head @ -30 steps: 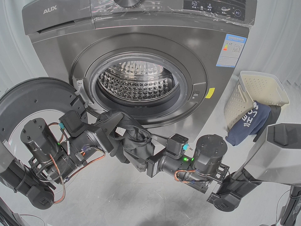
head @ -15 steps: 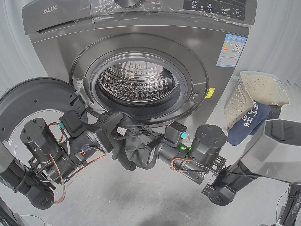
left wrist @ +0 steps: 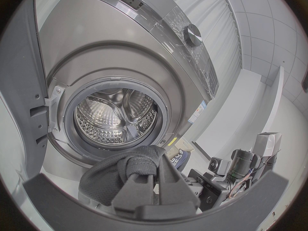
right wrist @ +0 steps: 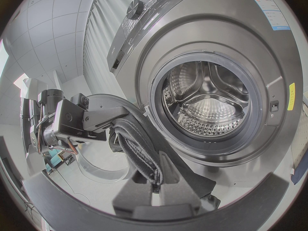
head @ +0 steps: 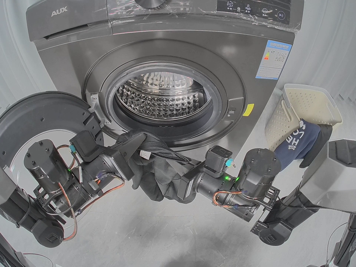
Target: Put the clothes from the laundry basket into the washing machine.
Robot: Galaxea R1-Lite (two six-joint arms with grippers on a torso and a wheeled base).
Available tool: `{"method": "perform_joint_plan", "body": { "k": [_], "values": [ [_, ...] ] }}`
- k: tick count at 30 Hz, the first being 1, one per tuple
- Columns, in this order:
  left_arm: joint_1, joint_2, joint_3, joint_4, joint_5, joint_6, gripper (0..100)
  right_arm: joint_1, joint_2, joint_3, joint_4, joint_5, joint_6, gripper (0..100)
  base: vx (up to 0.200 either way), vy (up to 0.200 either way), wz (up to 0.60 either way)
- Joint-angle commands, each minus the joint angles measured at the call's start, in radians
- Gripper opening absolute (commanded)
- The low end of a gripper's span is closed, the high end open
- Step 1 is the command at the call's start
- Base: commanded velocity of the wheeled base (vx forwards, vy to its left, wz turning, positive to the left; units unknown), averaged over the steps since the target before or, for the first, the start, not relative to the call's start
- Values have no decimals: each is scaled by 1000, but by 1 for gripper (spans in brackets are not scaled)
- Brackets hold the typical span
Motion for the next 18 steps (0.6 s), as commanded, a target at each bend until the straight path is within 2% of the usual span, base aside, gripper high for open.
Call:
{"method": "perform_joint_plan", "body": {
  "k": [1, 5, 14, 15, 18],
  "values": [
    [-1, -5, -1, -1, 0, -2, 0, 4, 13, -2, 0, 0, 2, 100, 0, 0, 0],
    [-7, -5, -1, -1, 0, -2, 0, 5, 45, -12, 4, 3, -1, 100, 0, 0, 0],
    [-7, -7, -1, -1, 0, -2, 0, 9, 126, -114, 7, 3, -6, 100, 0, 0, 0],
    [-7, -5, -3, -1, 0, -2, 0, 7, 129, -117, 7, 3, -6, 0, 0, 0, 0],
    [-4, -4, -1, -1, 0, -2, 0, 1, 126, -123, 0, 1, -6, 0, 0, 0, 0]
  ]
}}
